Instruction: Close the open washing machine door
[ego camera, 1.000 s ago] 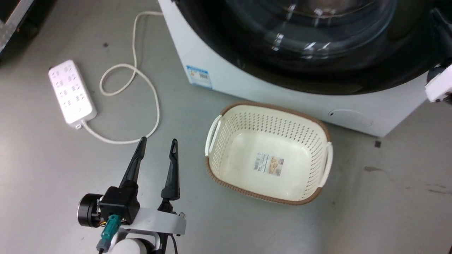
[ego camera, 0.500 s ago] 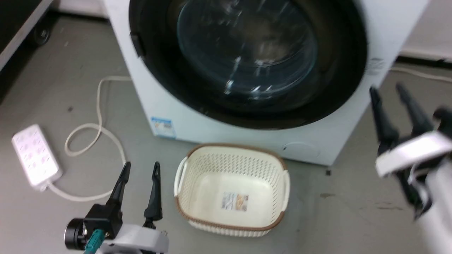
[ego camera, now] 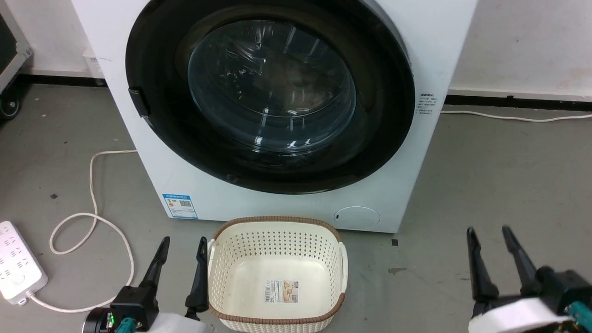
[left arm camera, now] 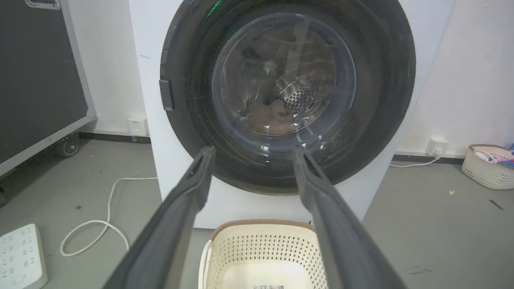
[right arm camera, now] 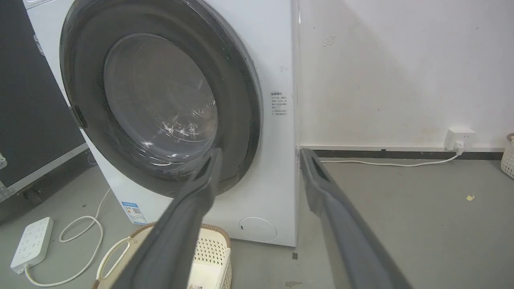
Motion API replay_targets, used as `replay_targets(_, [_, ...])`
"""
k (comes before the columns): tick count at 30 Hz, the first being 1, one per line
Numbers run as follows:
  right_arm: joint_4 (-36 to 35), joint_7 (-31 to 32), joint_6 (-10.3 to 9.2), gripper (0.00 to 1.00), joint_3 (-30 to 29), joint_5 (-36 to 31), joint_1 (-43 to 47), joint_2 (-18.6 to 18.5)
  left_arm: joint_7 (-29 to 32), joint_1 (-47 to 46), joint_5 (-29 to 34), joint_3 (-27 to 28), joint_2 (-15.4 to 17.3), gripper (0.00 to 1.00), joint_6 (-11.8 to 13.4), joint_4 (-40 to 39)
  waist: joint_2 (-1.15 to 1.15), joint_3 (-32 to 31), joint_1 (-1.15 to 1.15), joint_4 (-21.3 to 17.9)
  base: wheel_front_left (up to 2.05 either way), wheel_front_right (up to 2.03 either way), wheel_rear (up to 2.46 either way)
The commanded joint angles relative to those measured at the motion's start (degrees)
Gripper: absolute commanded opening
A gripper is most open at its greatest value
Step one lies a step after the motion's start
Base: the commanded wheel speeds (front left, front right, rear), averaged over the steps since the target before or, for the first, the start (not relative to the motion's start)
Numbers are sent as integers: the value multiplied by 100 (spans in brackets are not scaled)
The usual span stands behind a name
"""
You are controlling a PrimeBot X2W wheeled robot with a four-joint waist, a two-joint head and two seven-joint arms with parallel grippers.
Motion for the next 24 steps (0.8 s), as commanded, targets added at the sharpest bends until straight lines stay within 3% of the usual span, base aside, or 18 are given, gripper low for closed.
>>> replay_targets(1, [-34,6,-4,100,-26,-56,96,46,-25,69,24,3,4,100,-8,22,0,0,1,2,0,0,0])
replay_targets(6, [-20,55,-4,100,41,-213,271,115,-25,52,74,18,4,100,120,89,0,-2,1,27,0,0,0])
replay_targets(7, [2,57,0,0,44,-193,206,97,1,1,65,8,1,0,119,83,0,-2,1,26,0,0,0])
replay_targets(24, [-84,209,0,0,71,-280,188,107,165,-16,132,14,0,0,165,20,0,10,1,33,0,0,0])
